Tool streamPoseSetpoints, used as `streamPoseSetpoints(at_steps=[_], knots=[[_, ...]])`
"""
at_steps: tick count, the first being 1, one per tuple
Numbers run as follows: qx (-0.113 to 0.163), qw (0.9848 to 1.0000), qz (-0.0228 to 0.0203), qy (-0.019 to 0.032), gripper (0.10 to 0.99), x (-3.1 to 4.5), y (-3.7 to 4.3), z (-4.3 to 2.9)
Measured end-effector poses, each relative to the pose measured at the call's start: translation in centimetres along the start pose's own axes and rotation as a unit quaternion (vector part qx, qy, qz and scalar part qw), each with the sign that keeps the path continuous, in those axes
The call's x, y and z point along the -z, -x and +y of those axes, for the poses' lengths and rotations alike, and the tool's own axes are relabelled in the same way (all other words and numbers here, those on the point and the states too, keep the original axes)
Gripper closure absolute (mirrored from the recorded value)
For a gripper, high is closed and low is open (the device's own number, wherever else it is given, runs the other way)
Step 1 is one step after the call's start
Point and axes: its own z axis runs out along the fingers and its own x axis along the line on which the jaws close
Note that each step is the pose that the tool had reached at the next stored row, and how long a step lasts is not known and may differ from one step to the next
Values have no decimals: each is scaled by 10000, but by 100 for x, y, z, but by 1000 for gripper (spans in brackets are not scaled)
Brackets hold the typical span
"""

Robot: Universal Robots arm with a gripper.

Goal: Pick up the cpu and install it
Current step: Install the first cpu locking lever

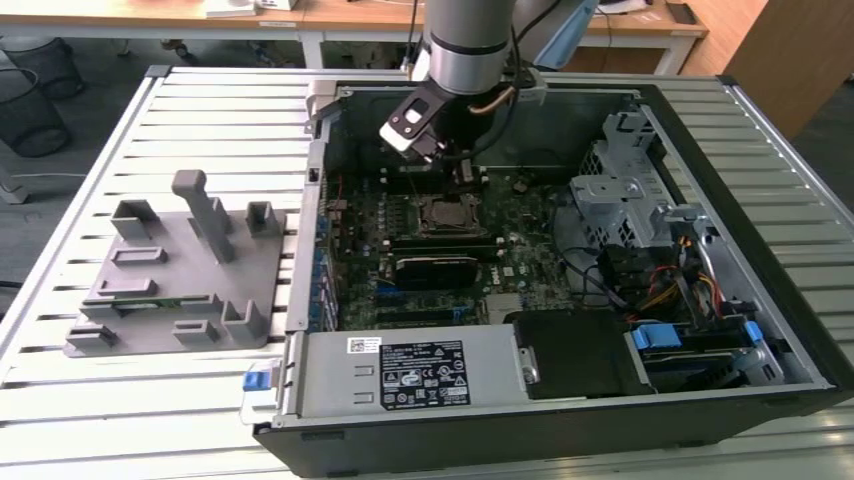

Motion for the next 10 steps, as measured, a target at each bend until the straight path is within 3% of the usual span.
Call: streamPoseSetpoints(at_steps=[4, 10], knots=[[0, 10000, -1, 6, 980, 75, 1, 1], [0, 10000, -2, 18, 980, 246, 4, 3]])
